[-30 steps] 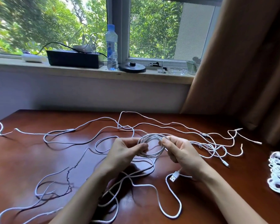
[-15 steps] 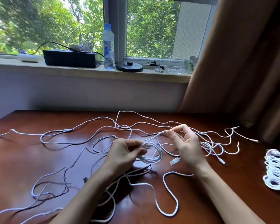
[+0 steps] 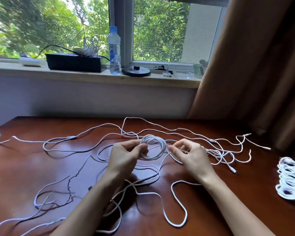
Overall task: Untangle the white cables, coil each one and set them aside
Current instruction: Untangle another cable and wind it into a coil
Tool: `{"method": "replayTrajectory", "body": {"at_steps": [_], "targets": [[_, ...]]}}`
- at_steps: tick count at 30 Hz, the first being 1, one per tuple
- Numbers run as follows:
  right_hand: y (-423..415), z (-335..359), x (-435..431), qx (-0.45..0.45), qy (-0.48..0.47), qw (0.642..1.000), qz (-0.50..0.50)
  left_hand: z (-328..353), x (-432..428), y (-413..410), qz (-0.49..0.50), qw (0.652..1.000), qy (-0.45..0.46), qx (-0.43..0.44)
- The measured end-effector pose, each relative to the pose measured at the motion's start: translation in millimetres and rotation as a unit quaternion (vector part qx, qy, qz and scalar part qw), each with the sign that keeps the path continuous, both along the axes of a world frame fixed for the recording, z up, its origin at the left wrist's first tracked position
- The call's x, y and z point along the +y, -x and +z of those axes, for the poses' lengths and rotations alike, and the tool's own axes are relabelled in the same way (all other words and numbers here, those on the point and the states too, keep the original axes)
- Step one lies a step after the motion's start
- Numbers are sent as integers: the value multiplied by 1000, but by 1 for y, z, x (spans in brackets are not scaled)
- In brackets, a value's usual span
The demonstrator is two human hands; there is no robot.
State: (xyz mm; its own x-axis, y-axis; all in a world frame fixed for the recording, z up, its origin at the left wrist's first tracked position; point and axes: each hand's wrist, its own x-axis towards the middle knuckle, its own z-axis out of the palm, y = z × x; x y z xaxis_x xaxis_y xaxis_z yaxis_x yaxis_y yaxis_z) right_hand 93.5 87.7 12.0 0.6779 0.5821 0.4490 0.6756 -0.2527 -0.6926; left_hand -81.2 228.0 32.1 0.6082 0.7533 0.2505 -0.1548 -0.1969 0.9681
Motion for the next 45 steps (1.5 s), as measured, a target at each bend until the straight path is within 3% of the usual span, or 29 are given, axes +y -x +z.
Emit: {"method": "replayTrajectory", "body": {"at_steps": [7,14,17,21,26,31,36,45], "targets": [[12,-4,3,-43,125,982,136,-7,10,-1,63,998,30,3],[27,-4,9,-88,78,960,255,-13,18,-1,97,995,-3,33],[29,-2,8,-121,60,958,253,-13,16,0,110,992,-42,46],[36,-3,10,-234,69,940,239,-15,14,1,109,989,-81,55],[41,3,12,-319,-29,930,181,-22,20,0,111,982,-137,64],[41,4,12,-399,-15,902,166,-25,18,-2,89,972,-211,59],[41,3,12,-399,-45,905,141,-26,14,-4,66,958,-275,56],[43,3,10,-285,-43,947,140,-24,6,-6,2,931,-363,43]]}}
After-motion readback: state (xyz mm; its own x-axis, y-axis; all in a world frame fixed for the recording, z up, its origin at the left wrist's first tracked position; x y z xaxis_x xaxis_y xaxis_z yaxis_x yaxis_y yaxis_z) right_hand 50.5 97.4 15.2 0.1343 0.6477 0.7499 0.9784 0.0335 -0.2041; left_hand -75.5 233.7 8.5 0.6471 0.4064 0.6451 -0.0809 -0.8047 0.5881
